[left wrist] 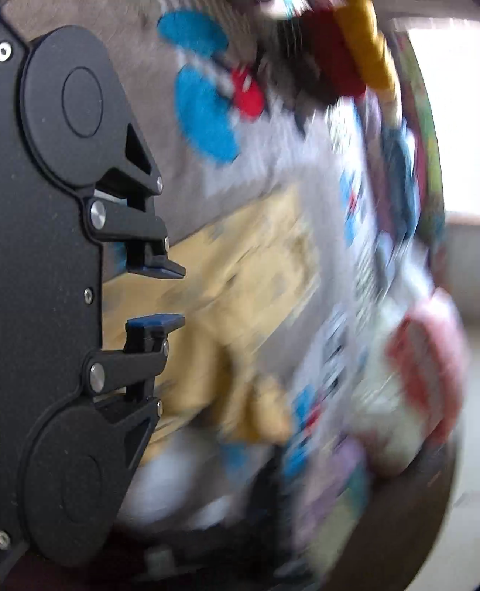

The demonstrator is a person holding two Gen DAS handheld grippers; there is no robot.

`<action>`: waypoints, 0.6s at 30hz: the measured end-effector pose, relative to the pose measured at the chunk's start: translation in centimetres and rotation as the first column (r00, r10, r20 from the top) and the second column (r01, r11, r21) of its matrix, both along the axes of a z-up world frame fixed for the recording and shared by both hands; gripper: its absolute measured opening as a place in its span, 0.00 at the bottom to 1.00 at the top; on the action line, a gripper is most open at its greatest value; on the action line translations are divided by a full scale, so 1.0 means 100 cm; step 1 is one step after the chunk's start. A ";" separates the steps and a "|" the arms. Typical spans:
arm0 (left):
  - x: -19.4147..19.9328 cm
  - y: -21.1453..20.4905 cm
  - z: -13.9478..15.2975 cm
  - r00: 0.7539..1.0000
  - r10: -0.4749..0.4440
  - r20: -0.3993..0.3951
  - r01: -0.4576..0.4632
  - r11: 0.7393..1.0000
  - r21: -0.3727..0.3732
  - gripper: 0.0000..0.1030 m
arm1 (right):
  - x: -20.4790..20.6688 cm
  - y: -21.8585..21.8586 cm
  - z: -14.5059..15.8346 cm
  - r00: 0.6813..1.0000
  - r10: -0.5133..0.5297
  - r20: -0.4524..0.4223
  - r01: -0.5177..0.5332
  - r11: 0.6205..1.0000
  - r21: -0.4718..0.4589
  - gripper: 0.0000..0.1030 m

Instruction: Fold clothes

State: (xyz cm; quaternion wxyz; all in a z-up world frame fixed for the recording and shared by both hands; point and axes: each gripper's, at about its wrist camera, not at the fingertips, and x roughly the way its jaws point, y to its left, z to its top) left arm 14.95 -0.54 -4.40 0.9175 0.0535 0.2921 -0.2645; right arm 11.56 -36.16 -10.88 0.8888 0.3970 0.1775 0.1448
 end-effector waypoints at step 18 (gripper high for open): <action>0.190 -0.097 -0.014 0.984 0.152 -0.089 -0.114 0.936 0.334 0.18 | 0.018 0.003 -0.020 0.998 0.022 -0.051 -0.017 0.995 0.095 0.07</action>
